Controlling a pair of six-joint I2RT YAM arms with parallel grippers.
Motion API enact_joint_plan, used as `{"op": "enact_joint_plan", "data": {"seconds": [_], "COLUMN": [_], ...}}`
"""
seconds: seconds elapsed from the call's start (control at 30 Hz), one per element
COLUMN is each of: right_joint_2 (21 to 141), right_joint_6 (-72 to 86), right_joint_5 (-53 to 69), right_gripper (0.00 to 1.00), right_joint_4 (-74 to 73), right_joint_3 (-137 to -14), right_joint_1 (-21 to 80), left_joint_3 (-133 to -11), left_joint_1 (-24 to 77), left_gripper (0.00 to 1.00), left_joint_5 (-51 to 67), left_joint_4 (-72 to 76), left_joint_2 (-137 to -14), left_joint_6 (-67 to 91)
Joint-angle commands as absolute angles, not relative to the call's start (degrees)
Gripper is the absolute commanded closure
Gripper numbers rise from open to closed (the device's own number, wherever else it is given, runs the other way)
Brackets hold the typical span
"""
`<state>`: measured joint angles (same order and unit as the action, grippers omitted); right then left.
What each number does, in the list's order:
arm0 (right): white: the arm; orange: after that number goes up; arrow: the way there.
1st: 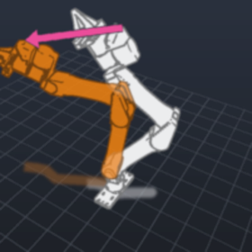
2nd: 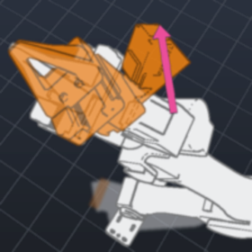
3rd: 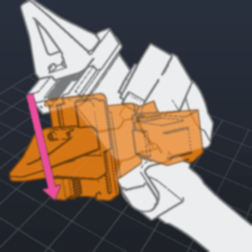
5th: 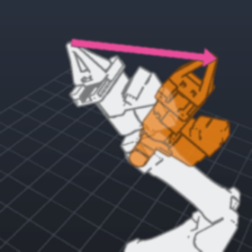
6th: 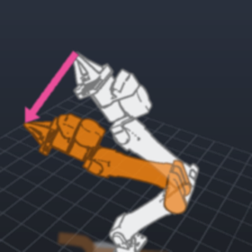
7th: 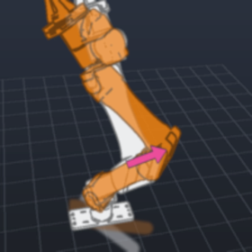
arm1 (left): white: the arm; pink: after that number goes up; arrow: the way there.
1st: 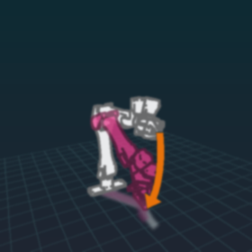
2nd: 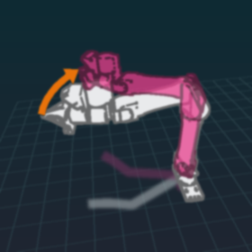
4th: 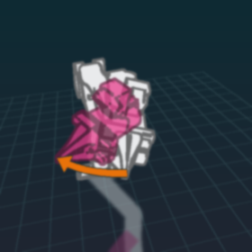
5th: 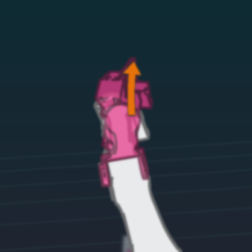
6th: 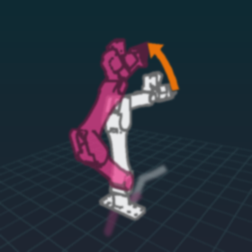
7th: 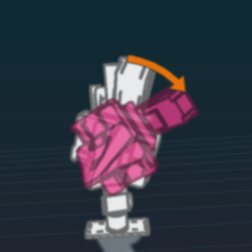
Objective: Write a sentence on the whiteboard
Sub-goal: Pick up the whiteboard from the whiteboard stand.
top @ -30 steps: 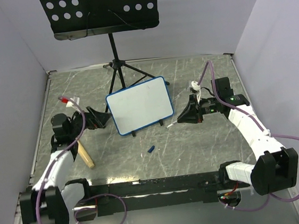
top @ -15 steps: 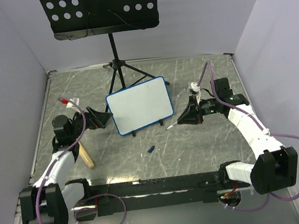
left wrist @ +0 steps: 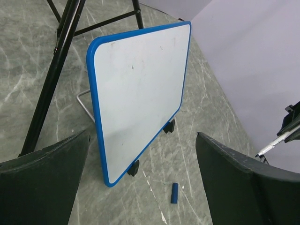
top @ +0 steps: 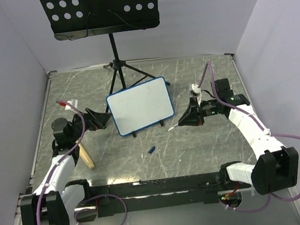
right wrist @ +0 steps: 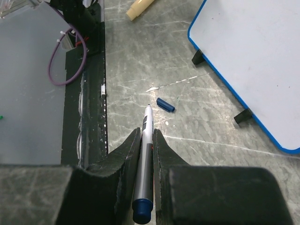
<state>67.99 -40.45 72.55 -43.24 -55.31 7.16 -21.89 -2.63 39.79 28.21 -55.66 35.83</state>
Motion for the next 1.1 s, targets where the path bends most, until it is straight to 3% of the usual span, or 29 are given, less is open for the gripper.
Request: {"op": "enact_joint_plan", "data": {"seconds": [0.0, 0.37, 1.07], "right_joint_2": [69.1, 70.7, 70.5], "right_joint_6": [-43.1, -43.8, -43.9], "right_joint_5": [74.0, 74.2, 74.2], "right_gripper": [1.00, 1.00, 1.00], "right_joint_4": [-43.2, -43.5, -43.5], "right_joint_3": [-57.9, -58.3, -58.3], "right_joint_1": [7.5, 7.7, 7.9], "left_joint_3": [-23.6, -20.4, -23.3], "left_joint_1": [-2.5, -2.3, -1.5], "left_gripper": [0.01, 0.02, 0.02], "left_joint_5": [39.9, 39.6, 39.2], "left_joint_4": [31.0, 37.7, 30.2], "left_joint_2": [-57.6, -59.4, -59.0], "left_joint_6": [37.3, 42.1, 37.9]}}
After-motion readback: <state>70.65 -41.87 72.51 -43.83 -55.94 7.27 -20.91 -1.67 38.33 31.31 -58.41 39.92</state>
